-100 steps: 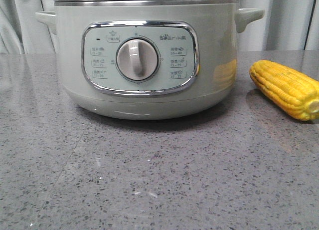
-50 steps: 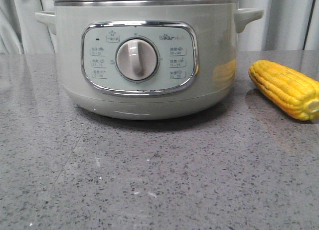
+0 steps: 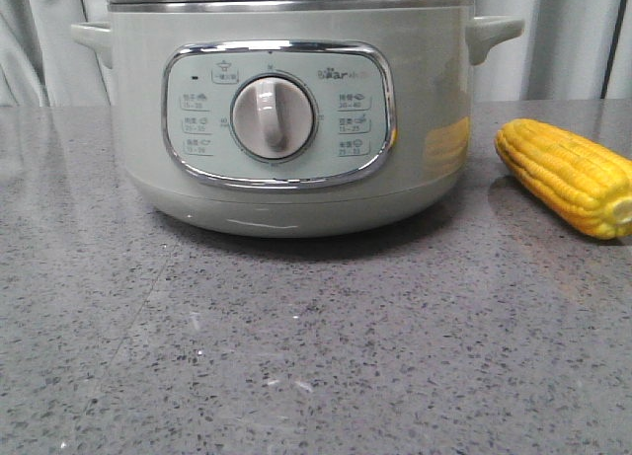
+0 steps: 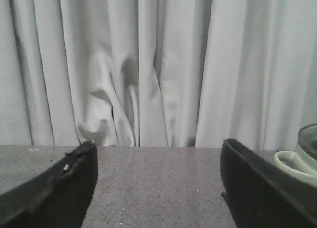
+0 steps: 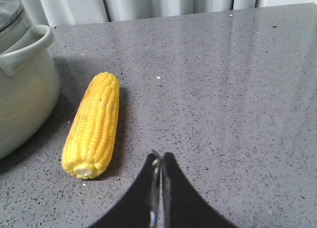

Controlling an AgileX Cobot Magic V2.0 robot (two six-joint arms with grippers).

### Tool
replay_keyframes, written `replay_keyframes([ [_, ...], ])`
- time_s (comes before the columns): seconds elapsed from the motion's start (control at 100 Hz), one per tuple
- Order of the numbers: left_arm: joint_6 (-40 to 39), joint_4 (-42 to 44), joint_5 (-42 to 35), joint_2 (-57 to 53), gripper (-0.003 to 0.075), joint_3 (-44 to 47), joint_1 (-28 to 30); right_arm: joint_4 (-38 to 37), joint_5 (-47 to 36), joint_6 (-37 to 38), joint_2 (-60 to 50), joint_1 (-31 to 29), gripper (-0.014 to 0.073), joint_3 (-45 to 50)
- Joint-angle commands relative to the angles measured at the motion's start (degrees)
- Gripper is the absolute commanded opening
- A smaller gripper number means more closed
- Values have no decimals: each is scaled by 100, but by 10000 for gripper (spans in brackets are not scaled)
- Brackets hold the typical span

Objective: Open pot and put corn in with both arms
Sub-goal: 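Grasp the glass lid's knob with the left gripper, then lower the right gripper onto the yellow corn cob and grasp it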

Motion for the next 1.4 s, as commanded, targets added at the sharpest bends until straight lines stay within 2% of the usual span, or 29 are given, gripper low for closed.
replay_keyframes([
  [0.0, -59, -57, -637, 503, 493, -374, -259, 37, -488, -18, 114, -27, -64, -153],
  [0.21, -59, 120, -1120, 1717, 492, -1101, -1157, 37, -834, -18, 114, -27, -64, -23],
  [0.39, -59, 454, -1627, 2829, 493, -1718, -2139, 37, -798, -18, 114, -27, -64, 27],
  [0.55, -59, 466, -1723, 3802, 493, -2263, -2977, 37, -845, -18, 114, -27, -64, 27],
  [0.64, -59, 466, -2026, 4307, 493, -2472, -3326, 37, -845, -18, 114, -27, -64, 27],
  [0.78, -59, 466, -2520, 4966, 493, -2717, -3575, 37, -845, -18, 114, -27, -64, 27],
  [1.13, -81, 466, -2447, 6083, 493, -3490, -3872, 37, -845, -18, 114, -27, -64, 27],
  [1.39, -84, 466, -2337, 6578, 493, -3877, -3872, 37, -845, -18, 114, -27, -64, 27],
])
